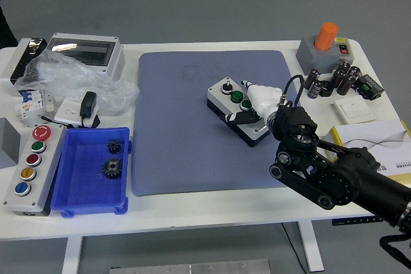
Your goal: Pick up the button,place it on the desk,press the button,press the button
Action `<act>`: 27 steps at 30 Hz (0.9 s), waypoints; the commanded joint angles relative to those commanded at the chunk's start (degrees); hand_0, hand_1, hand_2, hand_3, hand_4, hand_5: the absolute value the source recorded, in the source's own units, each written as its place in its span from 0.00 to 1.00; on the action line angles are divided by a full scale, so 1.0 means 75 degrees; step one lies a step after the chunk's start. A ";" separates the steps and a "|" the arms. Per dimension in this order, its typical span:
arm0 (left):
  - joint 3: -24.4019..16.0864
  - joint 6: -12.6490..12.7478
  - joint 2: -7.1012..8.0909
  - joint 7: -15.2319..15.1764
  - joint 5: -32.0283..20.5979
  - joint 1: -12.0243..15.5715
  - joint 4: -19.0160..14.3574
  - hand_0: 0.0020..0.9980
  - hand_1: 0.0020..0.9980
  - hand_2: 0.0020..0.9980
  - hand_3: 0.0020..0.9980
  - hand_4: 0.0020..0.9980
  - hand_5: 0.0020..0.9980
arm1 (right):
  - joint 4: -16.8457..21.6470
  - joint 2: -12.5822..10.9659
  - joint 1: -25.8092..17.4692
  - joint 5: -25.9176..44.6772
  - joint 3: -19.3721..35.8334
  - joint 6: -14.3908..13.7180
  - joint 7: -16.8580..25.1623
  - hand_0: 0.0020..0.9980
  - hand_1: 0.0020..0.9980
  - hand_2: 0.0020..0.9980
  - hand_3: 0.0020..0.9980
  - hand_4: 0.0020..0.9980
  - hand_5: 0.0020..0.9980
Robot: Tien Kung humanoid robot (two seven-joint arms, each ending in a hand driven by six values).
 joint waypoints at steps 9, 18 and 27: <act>-0.0001 0.0048 -0.0009 -0.0080 -0.0005 0.0003 0.0001 0.70 0.71 0.64 0.64 0.65 0.29 | 0.0000 0.0004 0.0010 -0.0092 -0.0061 -0.0216 0.0000 0.56 0.58 0.52 0.88 0.98 0.41; 0.0067 0.0113 -0.0007 -0.0195 -0.0098 -0.0008 -0.0004 0.70 0.71 0.65 0.64 0.64 0.29 | 0.0050 0.0087 -0.0027 -0.0343 -0.0285 -0.0191 0.0000 0.53 0.55 0.50 0.87 0.97 0.42; 0.0173 0.0221 -0.0011 -0.0364 -0.0266 -0.0010 -0.0004 0.70 0.71 0.65 0.64 0.64 0.30 | 0.0163 0.0074 -0.0035 -0.0626 -0.0430 -0.0268 0.0000 0.37 0.45 0.38 0.50 0.79 0.29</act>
